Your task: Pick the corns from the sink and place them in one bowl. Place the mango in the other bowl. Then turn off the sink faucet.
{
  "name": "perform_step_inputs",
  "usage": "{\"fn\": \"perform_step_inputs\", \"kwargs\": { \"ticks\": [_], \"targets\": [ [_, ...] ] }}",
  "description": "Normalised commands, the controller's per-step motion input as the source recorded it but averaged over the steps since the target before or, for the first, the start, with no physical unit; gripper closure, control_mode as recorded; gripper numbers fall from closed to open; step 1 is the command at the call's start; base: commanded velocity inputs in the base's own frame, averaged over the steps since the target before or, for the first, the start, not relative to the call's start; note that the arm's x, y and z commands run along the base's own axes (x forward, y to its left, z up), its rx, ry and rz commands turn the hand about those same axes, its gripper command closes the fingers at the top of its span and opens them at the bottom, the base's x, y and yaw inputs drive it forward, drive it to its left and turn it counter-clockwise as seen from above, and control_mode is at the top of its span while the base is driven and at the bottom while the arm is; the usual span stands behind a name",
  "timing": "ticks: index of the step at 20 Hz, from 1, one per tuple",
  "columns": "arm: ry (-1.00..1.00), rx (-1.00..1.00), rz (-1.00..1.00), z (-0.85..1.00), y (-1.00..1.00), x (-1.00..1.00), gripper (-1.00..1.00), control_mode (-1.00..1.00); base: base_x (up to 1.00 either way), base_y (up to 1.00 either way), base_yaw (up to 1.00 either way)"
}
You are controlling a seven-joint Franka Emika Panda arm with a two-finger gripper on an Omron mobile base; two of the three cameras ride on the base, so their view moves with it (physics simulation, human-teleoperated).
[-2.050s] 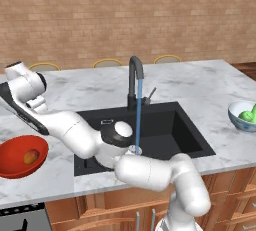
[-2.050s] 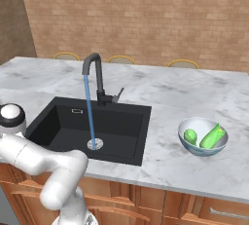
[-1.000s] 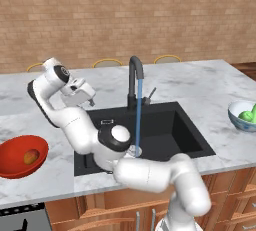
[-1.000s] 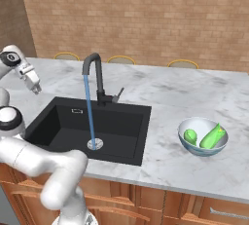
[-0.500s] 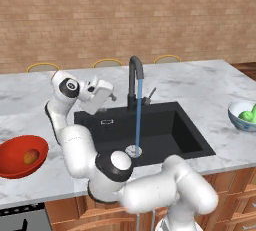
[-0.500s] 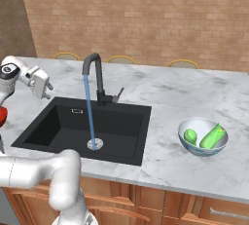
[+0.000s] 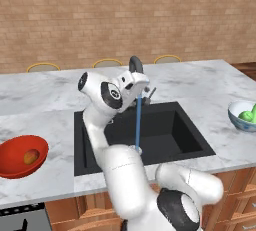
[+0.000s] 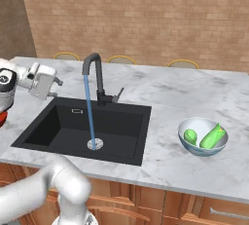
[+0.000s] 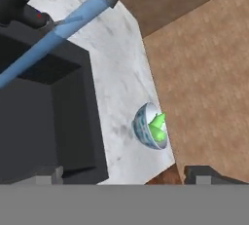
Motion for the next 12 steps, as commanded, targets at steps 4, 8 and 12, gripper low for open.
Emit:
{"fn": "perform_step_inputs", "kwargs": {
  "ticks": [4,8,12],
  "targets": [
    [-0.06,0.15,0.26,0.76,-1.0,-0.64,-1.0,-1.0,0.0,0.0,0.0],
    [-0.02,0.41,0.08,0.52,-1.0,-0.41,-1.0,-1.0,0.0,0.0,0.0],
    [0.01,0.54,0.01,0.18,-1.0,-0.09,-1.0,-1.0,0.0,0.0,0.0]
  ]
}}
